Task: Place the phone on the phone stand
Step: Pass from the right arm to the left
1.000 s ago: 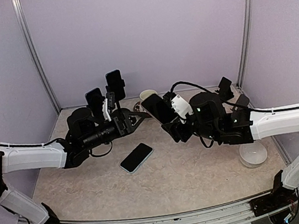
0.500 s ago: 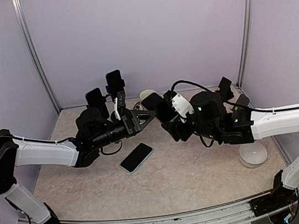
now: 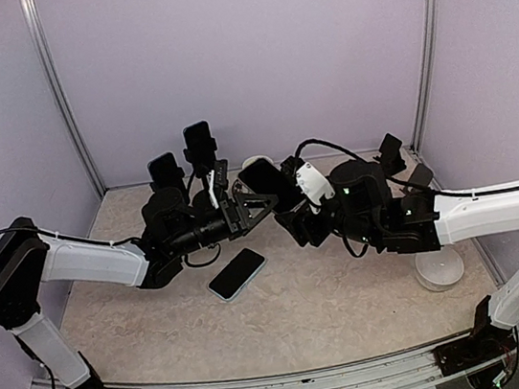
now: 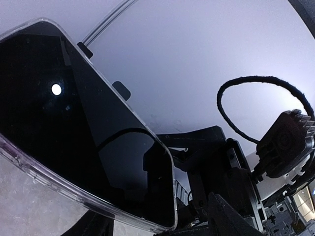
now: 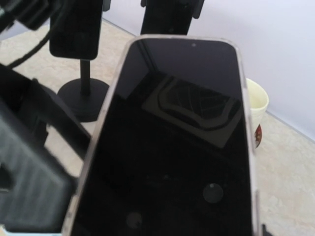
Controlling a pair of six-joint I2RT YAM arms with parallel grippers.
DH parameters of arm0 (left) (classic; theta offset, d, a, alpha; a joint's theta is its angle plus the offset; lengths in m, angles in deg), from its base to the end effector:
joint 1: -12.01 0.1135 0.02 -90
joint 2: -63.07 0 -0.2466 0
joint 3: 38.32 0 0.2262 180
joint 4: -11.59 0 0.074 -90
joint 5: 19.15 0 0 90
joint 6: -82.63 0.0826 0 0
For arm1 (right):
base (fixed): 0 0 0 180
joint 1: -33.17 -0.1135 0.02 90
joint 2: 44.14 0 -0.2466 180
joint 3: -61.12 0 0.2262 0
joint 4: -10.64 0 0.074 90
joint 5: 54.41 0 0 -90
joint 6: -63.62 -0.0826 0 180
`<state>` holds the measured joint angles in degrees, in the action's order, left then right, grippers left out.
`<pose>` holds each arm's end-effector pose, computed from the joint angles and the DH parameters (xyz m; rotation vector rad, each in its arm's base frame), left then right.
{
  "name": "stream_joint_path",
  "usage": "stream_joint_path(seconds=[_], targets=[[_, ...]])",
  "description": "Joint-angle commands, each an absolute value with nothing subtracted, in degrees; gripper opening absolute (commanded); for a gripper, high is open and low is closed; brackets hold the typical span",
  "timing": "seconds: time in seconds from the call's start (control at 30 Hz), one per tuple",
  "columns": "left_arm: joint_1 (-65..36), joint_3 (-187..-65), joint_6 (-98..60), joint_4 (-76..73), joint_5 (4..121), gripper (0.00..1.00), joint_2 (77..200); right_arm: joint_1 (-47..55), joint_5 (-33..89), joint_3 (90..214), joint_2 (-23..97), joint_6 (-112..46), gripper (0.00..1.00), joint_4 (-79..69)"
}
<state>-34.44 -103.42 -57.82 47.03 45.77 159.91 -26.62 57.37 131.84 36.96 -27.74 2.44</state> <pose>0.2435 -0.3070 0.2490 0.3478 1.7332 -1.6269 0.2012 0.2846 0.2684 -0.6872 1.7587 0.3741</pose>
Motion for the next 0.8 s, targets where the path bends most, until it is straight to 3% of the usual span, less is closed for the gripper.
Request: stream_joint_path(seconds=[0.0,0.3,0.47,0.57,0.77], targets=[[-34.74,-105.87,-58.99,52.80,43.24,0.58,160.73,-27.71,56.16,132.69,37.28,-28.26,0.15,8.32],[-34.71,-106.03,-60.28,55.24,42.53,0.32,161.67,-28.44,54.23,131.62,38.62,-27.97,0.15,10.50],[-34.66,-105.97,-60.72,56.01,42.60,0.10,161.78,-28.61,53.96,131.26,38.91,-28.40,0.16,10.45],[-34.66,-106.14,-60.91,56.34,42.08,0.01,162.10,-28.61,54.49,131.15,38.80,-28.18,0.26,10.12],[-34.83,-105.94,-61.75,57.56,41.80,0.00,162.52,-28.64,54.69,130.66,38.25,-28.64,0.56,9.87]])
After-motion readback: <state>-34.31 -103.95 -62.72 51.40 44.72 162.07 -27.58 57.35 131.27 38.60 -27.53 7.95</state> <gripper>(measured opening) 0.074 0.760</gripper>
